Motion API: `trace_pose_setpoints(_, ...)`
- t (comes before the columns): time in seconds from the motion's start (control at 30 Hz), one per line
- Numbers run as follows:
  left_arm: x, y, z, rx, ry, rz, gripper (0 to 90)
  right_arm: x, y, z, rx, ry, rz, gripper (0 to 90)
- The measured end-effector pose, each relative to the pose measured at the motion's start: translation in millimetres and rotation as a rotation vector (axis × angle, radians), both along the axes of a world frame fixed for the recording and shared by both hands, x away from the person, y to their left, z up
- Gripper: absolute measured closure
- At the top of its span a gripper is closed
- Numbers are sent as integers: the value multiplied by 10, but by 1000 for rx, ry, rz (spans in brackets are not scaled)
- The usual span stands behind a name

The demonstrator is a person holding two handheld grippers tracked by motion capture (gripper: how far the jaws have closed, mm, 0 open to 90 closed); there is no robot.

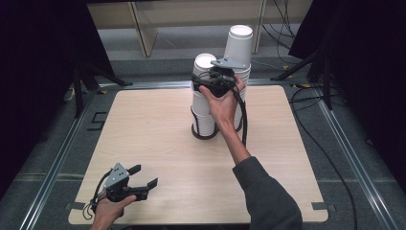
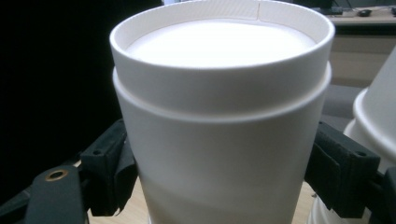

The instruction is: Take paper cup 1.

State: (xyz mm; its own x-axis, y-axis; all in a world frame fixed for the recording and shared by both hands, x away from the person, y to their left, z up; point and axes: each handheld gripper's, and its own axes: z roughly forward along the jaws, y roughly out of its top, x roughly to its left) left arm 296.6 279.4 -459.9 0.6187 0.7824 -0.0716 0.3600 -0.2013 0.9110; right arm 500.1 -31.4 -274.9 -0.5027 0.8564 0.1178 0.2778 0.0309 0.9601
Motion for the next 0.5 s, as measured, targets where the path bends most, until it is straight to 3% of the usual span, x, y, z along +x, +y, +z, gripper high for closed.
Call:
trace_pose_setpoints(0.17, 2, 3, 2, 3, -3, -1, 146, -56, -20, 181, 15, -29, 18, 195)
trace_pose_setpoints(0.2, 10, -6, -14, -25, -9, -7, 146, -65, -25, 208, 16, -37, 27, 196)
trace_pose_setpoints(0.23, 19, 0, -10, -13, -20, -14, 146, -75, -27, 226, 25, -42, 32, 196)
trace_pose_setpoints(0.27, -1, 2, 1, 1, 0, 2, 146, -100, -33, 253, 28, -37, 34, 196)
trace_pose_setpoints(0.3, 3, 3, 1, 3, -4, -3, 146, -109, -42, 267, 20, -56, 41, 196)
trace_pose_setpoints(0.43, -1, -1, -2, -3, -1, 0, 146, -221, -61, 322, 23, -54, 79, 196)
trace_pose_setpoints(0.47, 10, -8, -14, -25, -10, -8, 146, -253, -68, 325, 22, -50, 95, 196)
trace_pose_setpoints(0.5, 16, -5, -13, -21, -18, -13, 146, -289, -74, 321, 35, -43, 116, 196)
